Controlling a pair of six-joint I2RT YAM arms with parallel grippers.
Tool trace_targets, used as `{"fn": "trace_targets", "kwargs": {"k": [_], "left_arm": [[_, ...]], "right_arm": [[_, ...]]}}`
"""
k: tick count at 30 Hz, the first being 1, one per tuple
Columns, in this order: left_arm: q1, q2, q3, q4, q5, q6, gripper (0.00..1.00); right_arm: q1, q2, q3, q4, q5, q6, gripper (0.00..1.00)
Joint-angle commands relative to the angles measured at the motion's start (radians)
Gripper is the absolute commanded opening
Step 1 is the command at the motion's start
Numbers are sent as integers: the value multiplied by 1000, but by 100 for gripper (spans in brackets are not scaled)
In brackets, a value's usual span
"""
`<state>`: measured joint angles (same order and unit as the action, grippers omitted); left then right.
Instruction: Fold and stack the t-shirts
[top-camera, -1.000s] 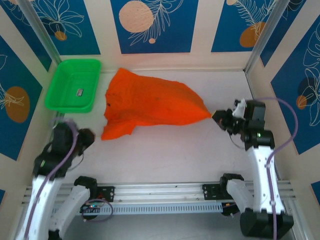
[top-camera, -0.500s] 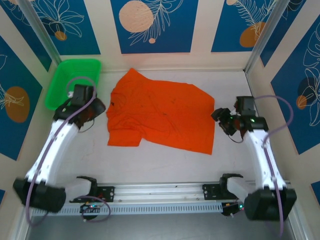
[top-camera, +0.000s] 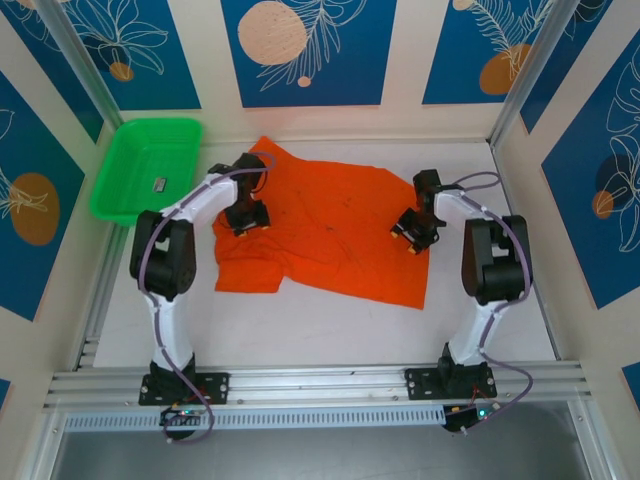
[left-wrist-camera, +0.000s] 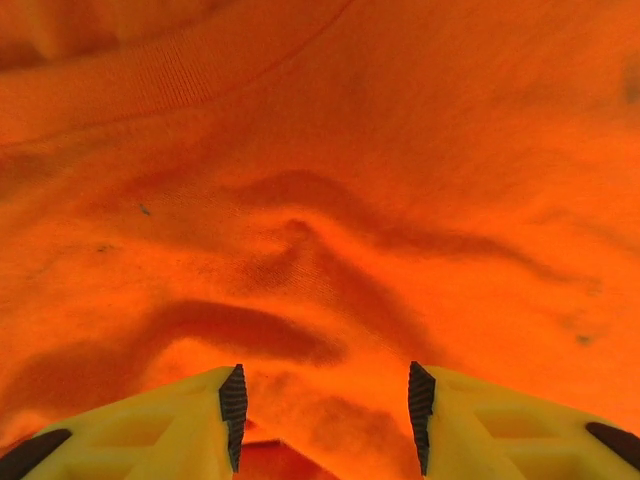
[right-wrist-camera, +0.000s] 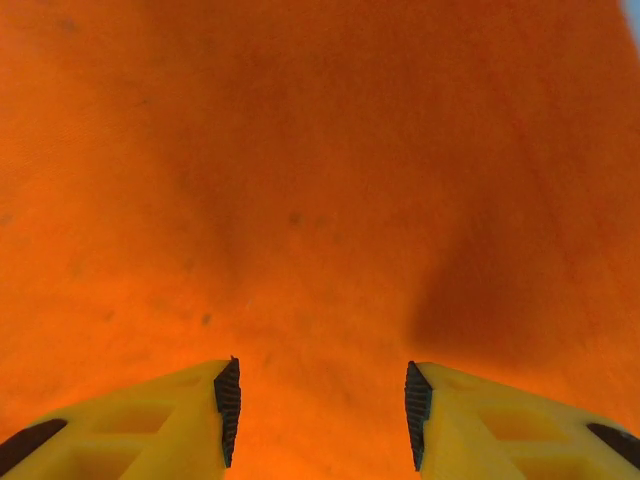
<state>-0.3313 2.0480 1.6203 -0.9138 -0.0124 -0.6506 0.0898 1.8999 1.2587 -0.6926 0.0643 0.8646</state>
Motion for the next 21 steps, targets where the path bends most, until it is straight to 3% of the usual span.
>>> {"fn": "trace_targets", "kwargs": {"k": [1,10,17,21], "left_arm": [[6,80,23,-56,46,11,48],[6,167,-17,-81,20,-67,52],[6,217,60,-29,165,-39,53],[10,219,129,-31,182,-50,56]], "right_arm": [[6,71,69,-22,-12,17,51],[-49,258,297,-144,43,73,53],[-112,298,415,-201,63,153,55],[-170,286,432,-205,43,166,57]]}}
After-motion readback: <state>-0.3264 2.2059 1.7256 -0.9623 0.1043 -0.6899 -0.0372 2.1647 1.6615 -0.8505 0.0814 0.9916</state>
